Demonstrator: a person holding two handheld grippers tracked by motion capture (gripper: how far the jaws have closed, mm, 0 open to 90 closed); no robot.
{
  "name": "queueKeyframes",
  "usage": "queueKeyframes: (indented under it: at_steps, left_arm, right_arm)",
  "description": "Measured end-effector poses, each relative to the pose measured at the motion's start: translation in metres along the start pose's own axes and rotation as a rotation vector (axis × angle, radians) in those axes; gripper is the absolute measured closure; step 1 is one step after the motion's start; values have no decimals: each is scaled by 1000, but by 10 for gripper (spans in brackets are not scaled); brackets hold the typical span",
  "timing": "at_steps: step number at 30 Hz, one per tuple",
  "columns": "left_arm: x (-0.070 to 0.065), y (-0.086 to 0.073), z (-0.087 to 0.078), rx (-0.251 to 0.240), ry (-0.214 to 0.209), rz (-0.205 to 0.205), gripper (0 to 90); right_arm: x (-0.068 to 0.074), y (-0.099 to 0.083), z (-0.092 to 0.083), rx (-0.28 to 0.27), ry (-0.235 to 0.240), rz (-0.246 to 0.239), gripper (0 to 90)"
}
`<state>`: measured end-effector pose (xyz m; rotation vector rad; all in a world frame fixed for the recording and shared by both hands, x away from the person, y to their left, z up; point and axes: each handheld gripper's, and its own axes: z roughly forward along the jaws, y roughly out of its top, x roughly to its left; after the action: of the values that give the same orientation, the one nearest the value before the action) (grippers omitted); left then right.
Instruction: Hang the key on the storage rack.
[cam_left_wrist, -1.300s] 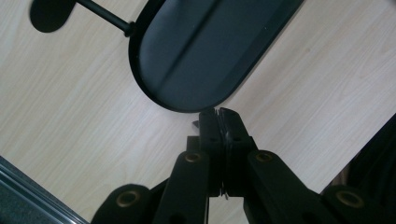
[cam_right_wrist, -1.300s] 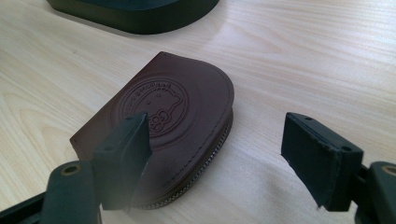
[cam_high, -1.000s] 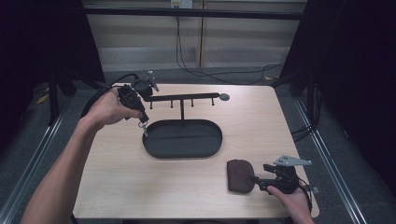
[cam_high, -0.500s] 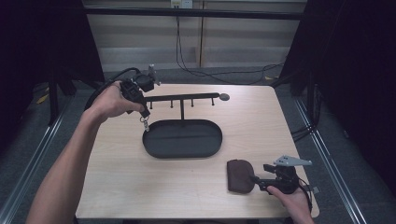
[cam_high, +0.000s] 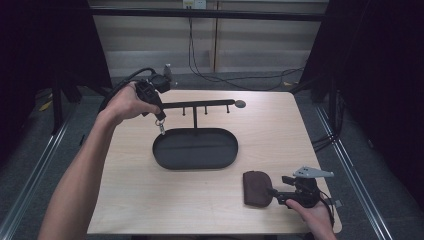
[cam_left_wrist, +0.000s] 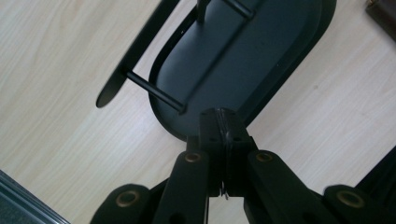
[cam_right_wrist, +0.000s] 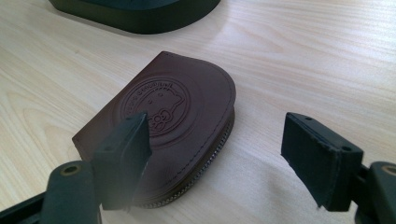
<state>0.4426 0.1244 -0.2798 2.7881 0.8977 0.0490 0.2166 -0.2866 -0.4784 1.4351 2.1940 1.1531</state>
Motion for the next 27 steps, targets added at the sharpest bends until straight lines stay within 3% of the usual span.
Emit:
queueKeyframes:
  at_steps: [13,19,23,27]
  left_arm:
    - [9,8,3,12,23,-26,893]
    - [15,10,3,10,8,-34,893]
    - [21,8,3,1,1,-73,892]
    - [22,10,5,2,18,-72,892]
  right_arm:
    - [0,0,1,4,5,-6,234]
    - [0,0,1,4,7,-7,234]
    - [0,0,1,6,7,-7,234]
    - [0,0,1,5,6,-8,234]
